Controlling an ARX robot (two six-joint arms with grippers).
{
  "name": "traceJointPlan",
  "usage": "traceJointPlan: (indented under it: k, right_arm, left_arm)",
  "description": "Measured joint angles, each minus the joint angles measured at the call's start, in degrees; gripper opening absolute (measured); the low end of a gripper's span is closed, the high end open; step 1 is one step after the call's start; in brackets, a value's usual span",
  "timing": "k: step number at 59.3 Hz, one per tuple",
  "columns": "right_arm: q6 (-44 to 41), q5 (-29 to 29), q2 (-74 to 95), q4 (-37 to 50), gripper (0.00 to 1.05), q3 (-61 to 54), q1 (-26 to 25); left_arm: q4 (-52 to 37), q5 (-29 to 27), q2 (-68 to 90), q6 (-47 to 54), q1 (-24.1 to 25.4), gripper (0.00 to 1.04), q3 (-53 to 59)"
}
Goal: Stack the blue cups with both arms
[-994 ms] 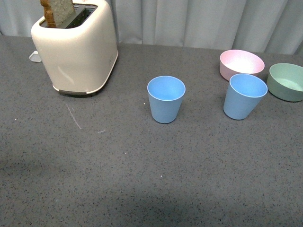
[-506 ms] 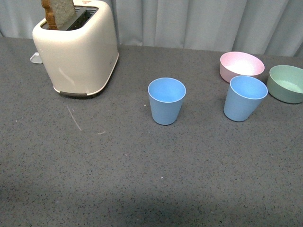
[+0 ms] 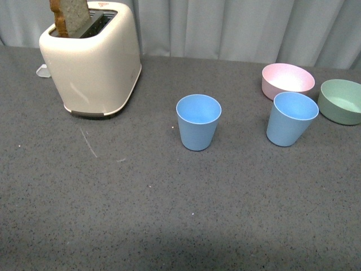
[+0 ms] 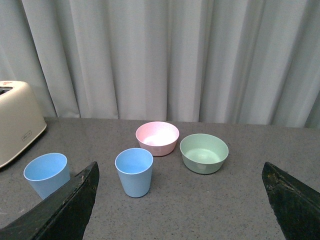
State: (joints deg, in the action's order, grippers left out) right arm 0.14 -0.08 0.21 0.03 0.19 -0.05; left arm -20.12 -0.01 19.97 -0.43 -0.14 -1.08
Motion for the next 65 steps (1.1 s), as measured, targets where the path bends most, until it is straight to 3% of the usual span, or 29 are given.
traceJointPlan:
  k: [31, 38, 56, 63, 65]
  right_arm:
    - [0.00, 0.00, 0.02, 0.00, 0.95, 0.00, 0.00]
    - [0.00, 0.02, 0.00, 0.00, 0.95, 0.00, 0.00]
    - [0.00, 0.00, 0.02, 0.00, 0.95, 0.02, 0.00]
    - [0.00, 0.00, 0.02, 0.00, 0.95, 0.02, 0.00]
    - [-2.01, 2.64, 0.94, -1.90, 0.95, 0.63, 0.35]
  left_arm:
    - [9.92, 0.00, -9.99, 0.00, 0.00, 0.04, 0.00]
    - [19.58, 0.02, -18.56, 0.00, 0.00, 0.04, -0.02]
    - [19.98, 0.02, -19.71, -0.02, 0.00, 0.04, -0.02]
    - [20.00, 0.02, -19.71, -0.02, 0.00, 0.25, -0.02]
    - [20.00, 0.00, -19.71, -0.02, 0.00, 0.34, -0.02]
